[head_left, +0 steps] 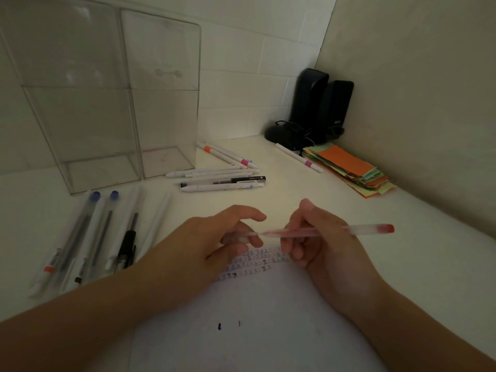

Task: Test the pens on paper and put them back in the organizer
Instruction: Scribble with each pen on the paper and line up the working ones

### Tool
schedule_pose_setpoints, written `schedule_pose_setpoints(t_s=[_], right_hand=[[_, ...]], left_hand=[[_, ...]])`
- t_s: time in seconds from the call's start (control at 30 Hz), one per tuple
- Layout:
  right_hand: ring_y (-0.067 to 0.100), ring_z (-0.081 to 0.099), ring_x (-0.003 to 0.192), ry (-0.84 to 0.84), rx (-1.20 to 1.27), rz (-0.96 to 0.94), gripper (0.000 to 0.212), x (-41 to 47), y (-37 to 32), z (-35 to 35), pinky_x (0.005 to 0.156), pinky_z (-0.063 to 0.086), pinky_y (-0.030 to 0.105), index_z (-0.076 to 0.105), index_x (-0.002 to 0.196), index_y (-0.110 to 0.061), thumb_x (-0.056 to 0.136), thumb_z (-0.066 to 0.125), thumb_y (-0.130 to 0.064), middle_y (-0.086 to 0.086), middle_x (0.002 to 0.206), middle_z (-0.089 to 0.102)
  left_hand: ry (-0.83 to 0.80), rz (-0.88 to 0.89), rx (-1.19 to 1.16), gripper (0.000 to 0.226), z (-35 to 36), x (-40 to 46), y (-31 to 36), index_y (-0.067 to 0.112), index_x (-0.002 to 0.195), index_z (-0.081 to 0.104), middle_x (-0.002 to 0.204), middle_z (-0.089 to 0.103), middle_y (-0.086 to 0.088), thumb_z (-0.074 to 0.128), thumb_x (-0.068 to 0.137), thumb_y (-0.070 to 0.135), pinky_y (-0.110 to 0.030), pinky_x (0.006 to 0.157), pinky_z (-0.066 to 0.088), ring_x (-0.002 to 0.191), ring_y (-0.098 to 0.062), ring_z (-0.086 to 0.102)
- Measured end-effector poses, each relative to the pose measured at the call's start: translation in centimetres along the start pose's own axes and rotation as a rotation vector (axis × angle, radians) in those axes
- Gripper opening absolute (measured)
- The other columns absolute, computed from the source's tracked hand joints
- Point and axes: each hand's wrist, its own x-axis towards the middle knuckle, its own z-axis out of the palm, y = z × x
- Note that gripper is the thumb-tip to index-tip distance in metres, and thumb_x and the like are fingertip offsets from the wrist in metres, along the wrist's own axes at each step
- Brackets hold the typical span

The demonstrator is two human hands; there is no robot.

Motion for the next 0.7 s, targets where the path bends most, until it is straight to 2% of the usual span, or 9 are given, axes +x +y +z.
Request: schedule_pose_setpoints(t_s=[0.1, 0.17, 0.23, 0.33, 0.4, 0.5, 0.7], right_hand=[[0.012, 0.035, 0.039, 0.098, 0.037, 0.02, 0.037, 0.1, -0.1, -0.2, 0.037, 0.029, 0.018, 0.054, 0.05, -0.016, 0.079, 0.065, -0.037, 0.004, 0.043, 0.049], [0.01, 0.036, 0.038, 0.143, -0.077, 0.024, 0.035, 0.1, -0.1, -0.2, 0.037, 0.031, 0.017, 0.053, 0.053, -0.016, 0.077, 0.066, -0.037, 0.004, 0.044, 0.051], [0.01, 0.045, 0.042, 0.158, -0.262, 0.036, 0.024, 0.2, 0.1, -0.3, 0.041, 0.038, 0.017, 0.058, 0.061, -0.015, 0.073, 0.068, -0.034, 0.003, 0.05, 0.06], [0.01, 0.056, 0.052, 0.129, -0.405, 0.02, 0.016, 0.2, 0.4, -0.5, 0.047, 0.042, 0.02, 0.059, 0.066, -0.008, 0.074, 0.072, -0.013, 0.004, 0.057, 0.064], [0.014, 0.051, 0.05, 0.153, -0.466, -0.021, 0.021, 0.3, 0.7, -0.6, 0.043, 0.035, 0.021, 0.051, 0.061, -0.004, 0.073, 0.068, -0.002, 0.007, 0.051, 0.051], [0.008, 0.032, 0.039, 0.152, -0.536, -0.078, 0.03, 0.4, 0.9, -0.4, 0.038, 0.026, 0.016, 0.039, 0.052, -0.01, 0.07, 0.061, 0.001, -0.001, 0.042, 0.034], [0.007, 0.028, 0.039, 0.106, -0.574, -0.142, 0.033, 0.5, 1.1, -0.2, 0.037, 0.025, 0.013, 0.036, 0.051, -0.011, 0.07, 0.059, 0.005, 0.002, 0.043, 0.03]], left_hand=[[0.024, -0.027, -0.008, 0.033, -0.1, 0.0, -0.1, 0.042, 0.11, 0.046, 0.103, 0.06, 0.033, 0.05, 0.09, 0.016, 0.001, 0.075, 0.036, 0.094, 0.012, 0.057], [0.031, -0.038, 0.001, 0.033, -0.1, 0.0, -0.3, 0.042, 0.11, 0.045, 0.104, 0.059, 0.032, 0.049, 0.091, 0.017, 0.001, 0.076, 0.035, 0.095, 0.012, 0.056], [0.021, -0.045, 0.032, 0.034, 0.0, 0.0, -0.6, 0.043, 0.111, 0.044, 0.105, 0.057, 0.032, 0.049, 0.091, 0.016, -0.001, 0.078, 0.036, 0.095, 0.012, 0.055], [-0.004, -0.061, 0.064, 0.038, 0.1, 0.1, -0.9, 0.045, 0.111, 0.043, 0.106, 0.056, 0.033, 0.049, 0.09, 0.014, -0.005, 0.083, 0.039, 0.097, 0.012, 0.055], [-0.003, -0.061, 0.065, 0.038, 0.1, 0.2, -1.1, 0.043, 0.11, 0.045, 0.105, 0.057, 0.032, 0.05, 0.09, 0.012, -0.005, 0.082, 0.04, 0.096, 0.011, 0.055], [-0.005, -0.055, 0.078, 0.037, 0.2, 0.2, -1.2, 0.041, 0.111, 0.046, 0.103, 0.059, 0.03, 0.05, 0.09, 0.011, -0.006, 0.08, 0.041, 0.094, 0.011, 0.056], [-0.007, -0.032, 0.117, 0.034, 0.3, 0.3, -1.4, 0.041, 0.109, 0.047, 0.102, 0.059, 0.032, 0.05, 0.09, 0.014, -0.003, 0.079, 0.038, 0.092, 0.013, 0.055]])
